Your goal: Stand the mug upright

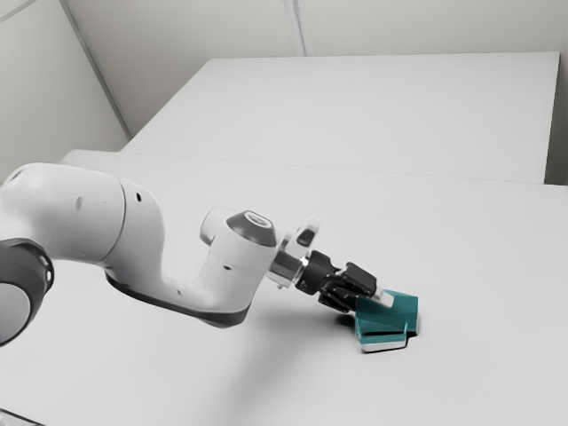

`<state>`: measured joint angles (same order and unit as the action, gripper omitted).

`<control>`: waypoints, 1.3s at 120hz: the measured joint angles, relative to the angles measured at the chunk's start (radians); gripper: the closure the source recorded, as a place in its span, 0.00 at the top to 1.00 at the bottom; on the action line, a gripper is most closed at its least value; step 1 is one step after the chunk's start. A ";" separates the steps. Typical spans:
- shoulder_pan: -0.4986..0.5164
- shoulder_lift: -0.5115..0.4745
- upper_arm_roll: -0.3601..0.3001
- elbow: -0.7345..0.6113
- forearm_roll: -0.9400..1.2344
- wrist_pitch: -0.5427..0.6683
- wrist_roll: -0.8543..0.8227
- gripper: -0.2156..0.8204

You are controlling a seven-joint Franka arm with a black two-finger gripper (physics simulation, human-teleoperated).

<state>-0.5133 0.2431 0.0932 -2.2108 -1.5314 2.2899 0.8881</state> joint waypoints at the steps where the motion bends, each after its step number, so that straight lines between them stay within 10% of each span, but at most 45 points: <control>1: 0.000 0.000 0.000 0.000 0.000 0.000 0.001 0.50; 57: 0.001 0.005 -0.001 0.000 -0.015 -0.005 0.036 0.16; 112: -0.003 -0.110 -0.007 -0.010 -0.004 0.006 0.041 0.05; 156: 0.094 -0.358 0.008 -0.010 0.694 0.013 -0.152 0.04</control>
<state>-0.4192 -0.1154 0.1017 -2.2210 -0.8376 2.3029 0.7366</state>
